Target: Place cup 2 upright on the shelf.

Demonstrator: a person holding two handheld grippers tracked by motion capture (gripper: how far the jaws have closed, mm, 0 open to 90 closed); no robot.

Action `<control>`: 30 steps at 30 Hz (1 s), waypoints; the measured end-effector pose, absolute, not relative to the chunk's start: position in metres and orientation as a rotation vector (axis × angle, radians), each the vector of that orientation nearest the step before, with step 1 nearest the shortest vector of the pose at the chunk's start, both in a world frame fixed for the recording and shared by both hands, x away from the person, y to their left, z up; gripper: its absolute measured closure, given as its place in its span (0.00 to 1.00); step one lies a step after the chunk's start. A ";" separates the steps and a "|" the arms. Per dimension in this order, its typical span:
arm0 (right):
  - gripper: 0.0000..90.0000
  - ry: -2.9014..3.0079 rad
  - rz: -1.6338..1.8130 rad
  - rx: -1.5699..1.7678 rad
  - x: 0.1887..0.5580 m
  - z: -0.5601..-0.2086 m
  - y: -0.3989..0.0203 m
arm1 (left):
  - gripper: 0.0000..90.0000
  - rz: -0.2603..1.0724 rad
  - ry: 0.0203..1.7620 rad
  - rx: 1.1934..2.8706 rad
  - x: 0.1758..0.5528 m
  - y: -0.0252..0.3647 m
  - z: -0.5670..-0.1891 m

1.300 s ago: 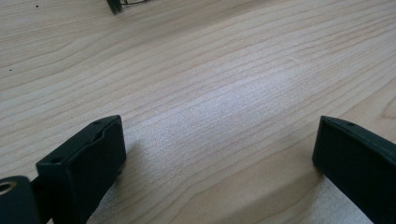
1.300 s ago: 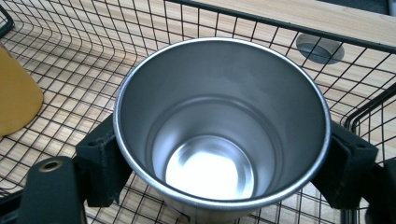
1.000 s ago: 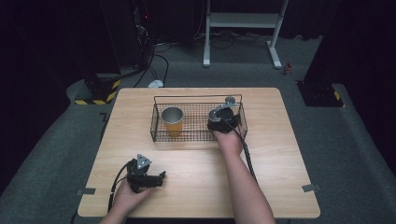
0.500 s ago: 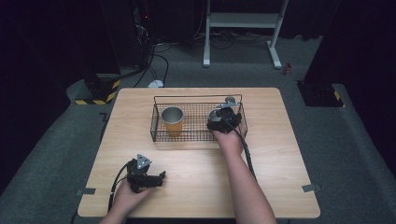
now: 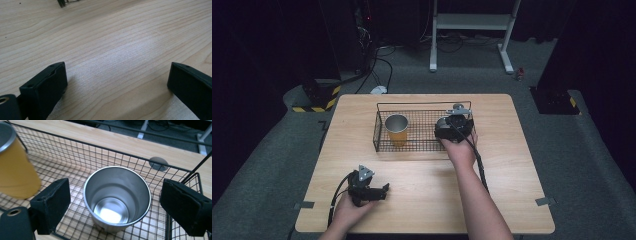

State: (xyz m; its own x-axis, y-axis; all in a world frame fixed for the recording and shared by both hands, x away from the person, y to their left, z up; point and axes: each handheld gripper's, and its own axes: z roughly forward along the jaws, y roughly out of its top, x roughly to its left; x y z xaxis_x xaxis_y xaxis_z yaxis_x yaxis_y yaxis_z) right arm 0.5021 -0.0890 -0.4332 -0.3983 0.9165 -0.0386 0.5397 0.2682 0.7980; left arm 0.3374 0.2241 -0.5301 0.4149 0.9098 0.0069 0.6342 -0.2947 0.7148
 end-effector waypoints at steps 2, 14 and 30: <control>0.11 2.039 0.993 1.309 0.496 -0.430 -0.089 | 0.03 0.558 1.302 2.037 0.338 0.224 -0.530; 0.12 2.037 1.066 1.273 0.441 -0.436 -0.107 | 0.02 0.552 1.297 2.045 0.339 0.224 -0.530; 0.13 2.080 0.969 1.279 0.379 -0.488 -0.140 | 0.02 0.550 1.299 2.040 0.341 0.223 -0.530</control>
